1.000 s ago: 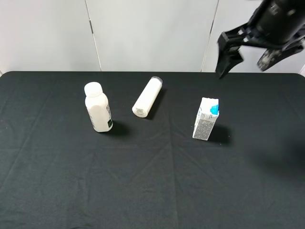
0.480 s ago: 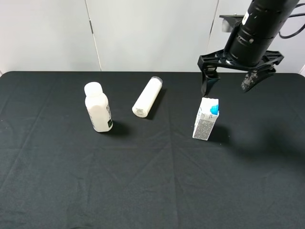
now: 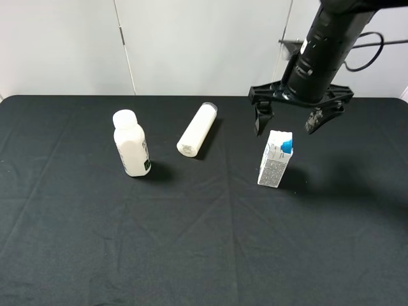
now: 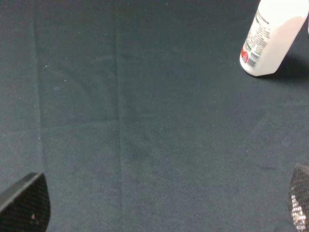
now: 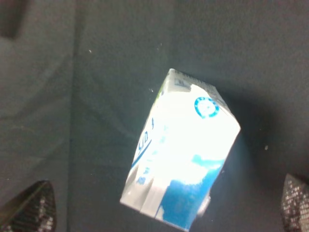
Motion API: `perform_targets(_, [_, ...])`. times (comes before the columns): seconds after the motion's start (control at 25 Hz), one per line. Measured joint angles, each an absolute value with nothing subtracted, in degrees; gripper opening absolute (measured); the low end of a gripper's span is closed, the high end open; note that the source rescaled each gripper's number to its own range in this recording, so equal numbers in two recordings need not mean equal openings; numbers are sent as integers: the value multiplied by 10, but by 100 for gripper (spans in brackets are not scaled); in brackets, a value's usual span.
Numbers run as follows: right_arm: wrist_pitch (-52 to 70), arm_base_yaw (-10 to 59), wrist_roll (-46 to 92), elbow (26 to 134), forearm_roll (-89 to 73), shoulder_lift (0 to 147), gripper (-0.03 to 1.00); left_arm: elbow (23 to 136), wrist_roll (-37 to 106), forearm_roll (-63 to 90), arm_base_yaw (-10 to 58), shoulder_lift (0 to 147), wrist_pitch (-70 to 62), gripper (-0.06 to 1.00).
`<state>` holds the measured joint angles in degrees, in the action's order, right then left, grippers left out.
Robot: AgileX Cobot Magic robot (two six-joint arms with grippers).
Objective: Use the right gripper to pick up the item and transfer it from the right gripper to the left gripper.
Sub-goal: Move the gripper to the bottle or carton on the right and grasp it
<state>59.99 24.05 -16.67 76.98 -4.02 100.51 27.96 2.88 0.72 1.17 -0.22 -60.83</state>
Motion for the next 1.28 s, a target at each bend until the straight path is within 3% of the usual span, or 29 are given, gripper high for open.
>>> perform_targets(1.28, [558,240,-214,770,-39,1128,100,280,29,7,12,-2,-608,97])
